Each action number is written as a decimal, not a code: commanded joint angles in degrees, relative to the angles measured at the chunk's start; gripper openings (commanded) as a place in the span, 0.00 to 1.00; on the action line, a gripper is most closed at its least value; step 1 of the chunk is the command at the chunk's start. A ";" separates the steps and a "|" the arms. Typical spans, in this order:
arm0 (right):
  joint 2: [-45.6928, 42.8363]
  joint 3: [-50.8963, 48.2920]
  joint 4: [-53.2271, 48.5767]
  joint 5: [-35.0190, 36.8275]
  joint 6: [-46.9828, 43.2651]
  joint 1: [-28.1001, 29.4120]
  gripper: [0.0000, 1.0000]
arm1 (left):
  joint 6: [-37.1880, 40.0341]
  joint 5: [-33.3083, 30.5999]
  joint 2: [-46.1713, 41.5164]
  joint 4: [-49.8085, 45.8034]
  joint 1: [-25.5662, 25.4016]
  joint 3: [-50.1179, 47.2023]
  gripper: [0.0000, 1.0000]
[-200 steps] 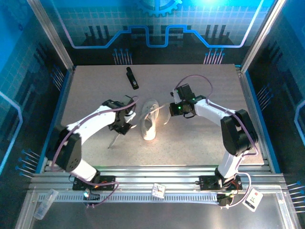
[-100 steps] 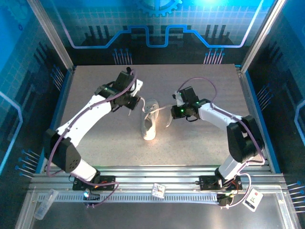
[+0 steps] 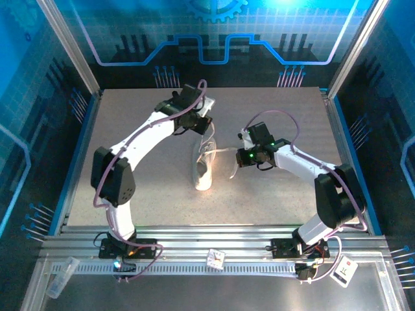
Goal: Tie the shoes
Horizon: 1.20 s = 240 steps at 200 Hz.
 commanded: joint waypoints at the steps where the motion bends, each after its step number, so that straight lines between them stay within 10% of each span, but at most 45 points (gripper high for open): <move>1: -1.42 -0.54 -1.88 0.74 0.21 0.63 0.00 | 3.74 3.26 5.01 0.59 -1.06 5.72 0.00; 53: -1.89 -1.59 -2.39 1.96 1.18 0.80 0.00 | 6.49 1.64 15.21 0.21 -1.07 15.52 0.00; 70: -1.61 -0.62 -3.19 2.11 1.21 0.74 0.00 | 6.57 0.76 17.29 -1.50 -0.92 18.93 0.46; 94: -0.37 1.76 -5.39 3.76 0.66 0.70 0.00 | 6.02 0.89 15.59 -0.33 -0.23 18.24 0.60; 205: 24.10 42.26 -25.89 17.82 -17.32 1.56 0.00 | -6.32 10.86 -11.59 19.30 9.87 -26.04 0.64; 240: 27.72 45.72 -28.38 22.13 -17.67 4.39 0.00 | -5.09 13.87 -9.65 17.84 11.93 -25.32 0.64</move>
